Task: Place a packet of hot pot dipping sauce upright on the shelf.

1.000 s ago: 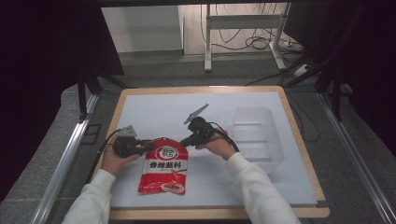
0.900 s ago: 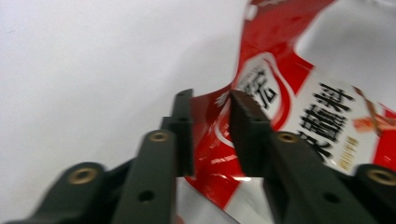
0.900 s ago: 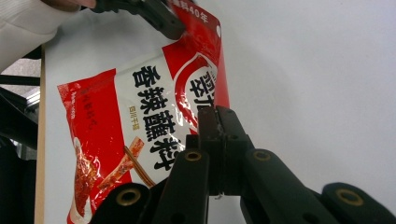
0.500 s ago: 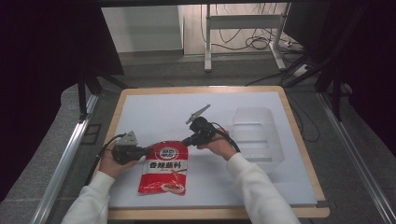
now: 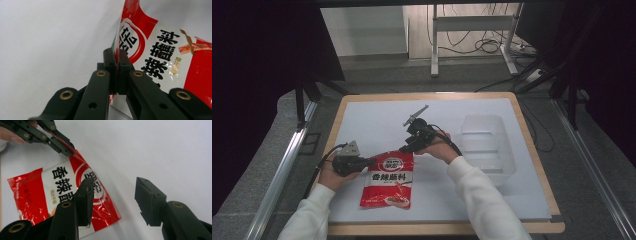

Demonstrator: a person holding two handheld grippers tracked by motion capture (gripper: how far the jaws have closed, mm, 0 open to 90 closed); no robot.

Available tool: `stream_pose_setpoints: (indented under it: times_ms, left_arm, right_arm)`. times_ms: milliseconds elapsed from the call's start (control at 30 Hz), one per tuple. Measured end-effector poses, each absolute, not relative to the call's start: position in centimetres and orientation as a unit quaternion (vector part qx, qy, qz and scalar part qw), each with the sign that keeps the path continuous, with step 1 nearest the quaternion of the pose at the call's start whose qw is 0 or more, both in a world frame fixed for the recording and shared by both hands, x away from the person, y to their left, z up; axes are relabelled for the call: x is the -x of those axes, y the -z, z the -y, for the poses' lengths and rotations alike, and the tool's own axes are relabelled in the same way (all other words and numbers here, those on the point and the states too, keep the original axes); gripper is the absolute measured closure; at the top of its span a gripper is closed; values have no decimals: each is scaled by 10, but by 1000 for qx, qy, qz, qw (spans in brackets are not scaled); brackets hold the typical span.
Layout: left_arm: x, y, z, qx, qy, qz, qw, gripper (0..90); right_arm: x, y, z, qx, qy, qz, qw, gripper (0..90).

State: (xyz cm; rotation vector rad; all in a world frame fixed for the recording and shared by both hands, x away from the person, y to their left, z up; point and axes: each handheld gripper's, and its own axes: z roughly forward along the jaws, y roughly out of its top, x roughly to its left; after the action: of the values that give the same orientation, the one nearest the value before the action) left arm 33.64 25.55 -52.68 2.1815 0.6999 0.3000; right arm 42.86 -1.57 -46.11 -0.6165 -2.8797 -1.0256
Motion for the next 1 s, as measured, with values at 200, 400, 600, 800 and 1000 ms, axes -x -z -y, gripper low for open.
stream_pose_setpoints:
  times_ms: [200, 400, 600, 800, 1000]
  left_arm:
    - [-336, 527, -256, -864, -118, -277, 404, 895]
    - [-336, 527, -256, -863, -118, -278, 404, 895]
    - [-336, 527, -256, -862, -117, -281, 406, 894]
    - [-337, 526, -256, -860, -117, -284, 407, 888]
    - [-340, 525, -259, -854, -127, -309, 399, 646]
  right_arm:
    - [-433, 466, 2, 195, 311, 930, 24, 506]
    - [-441, 484, -6, 197, 294, 933, 69, 564]
    - [-442, 498, -14, 188, 267, 939, 107, 699]
    - [-443, 504, -15, 183, 263, 941, 114, 835]
    - [-442, 500, -14, 171, 274, 939, 120, 878]
